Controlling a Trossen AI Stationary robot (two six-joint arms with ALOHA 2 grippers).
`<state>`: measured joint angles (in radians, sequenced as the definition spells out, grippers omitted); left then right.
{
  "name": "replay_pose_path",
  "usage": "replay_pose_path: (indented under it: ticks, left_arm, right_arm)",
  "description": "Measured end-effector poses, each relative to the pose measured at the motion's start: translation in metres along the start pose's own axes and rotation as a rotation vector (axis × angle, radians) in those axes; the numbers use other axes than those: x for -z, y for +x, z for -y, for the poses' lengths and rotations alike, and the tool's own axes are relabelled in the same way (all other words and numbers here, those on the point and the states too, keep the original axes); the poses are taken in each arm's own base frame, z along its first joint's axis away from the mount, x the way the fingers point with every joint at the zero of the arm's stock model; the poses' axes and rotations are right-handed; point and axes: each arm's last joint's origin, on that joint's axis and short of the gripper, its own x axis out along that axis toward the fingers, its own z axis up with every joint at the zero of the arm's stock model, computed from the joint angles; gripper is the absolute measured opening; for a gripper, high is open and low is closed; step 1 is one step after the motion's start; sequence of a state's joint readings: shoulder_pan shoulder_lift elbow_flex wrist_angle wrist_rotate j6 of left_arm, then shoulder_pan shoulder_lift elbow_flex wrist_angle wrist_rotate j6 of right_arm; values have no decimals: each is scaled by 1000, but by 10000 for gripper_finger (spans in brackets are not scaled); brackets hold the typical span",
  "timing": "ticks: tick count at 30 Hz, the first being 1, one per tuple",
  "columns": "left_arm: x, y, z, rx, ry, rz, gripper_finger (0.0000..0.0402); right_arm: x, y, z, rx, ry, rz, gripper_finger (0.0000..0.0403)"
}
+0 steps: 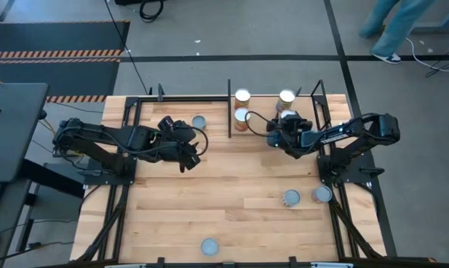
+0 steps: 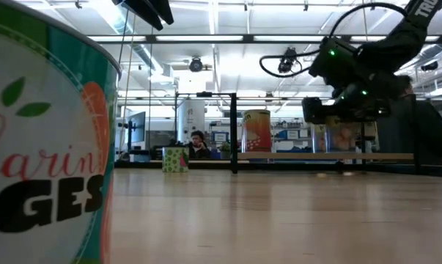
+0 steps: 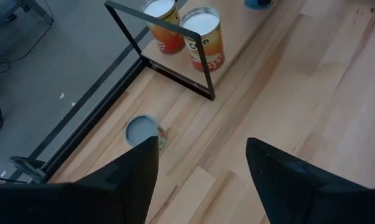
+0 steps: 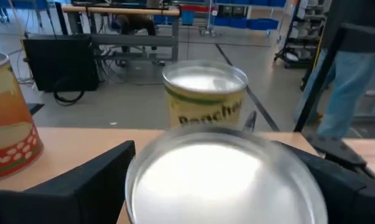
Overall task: Pick and place cans onto a shelf
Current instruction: Put the big blue can on the shelf aligned with the other big blue can
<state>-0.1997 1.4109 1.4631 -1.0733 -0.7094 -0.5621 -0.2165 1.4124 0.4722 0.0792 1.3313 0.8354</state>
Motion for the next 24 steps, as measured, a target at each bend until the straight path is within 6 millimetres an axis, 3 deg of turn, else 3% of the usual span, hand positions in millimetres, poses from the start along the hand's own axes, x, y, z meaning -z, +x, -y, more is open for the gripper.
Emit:
replay_pose_path:
  ticks: [9, 19, 24]
  left_arm:
    - [0, 0, 0, 0, 0, 0, 247]
    - [0, 0, 0, 1, 2, 0, 247]
    - [0, 0, 0, 1, 2, 0, 247]
  right_arm:
    - [-28, 14, -17, -42, -45, -100, 373]
    - [-60, 10, 1, 6, -25, -302, 373]
    - [-90, 7, 3, -58, -9, -366, 373]
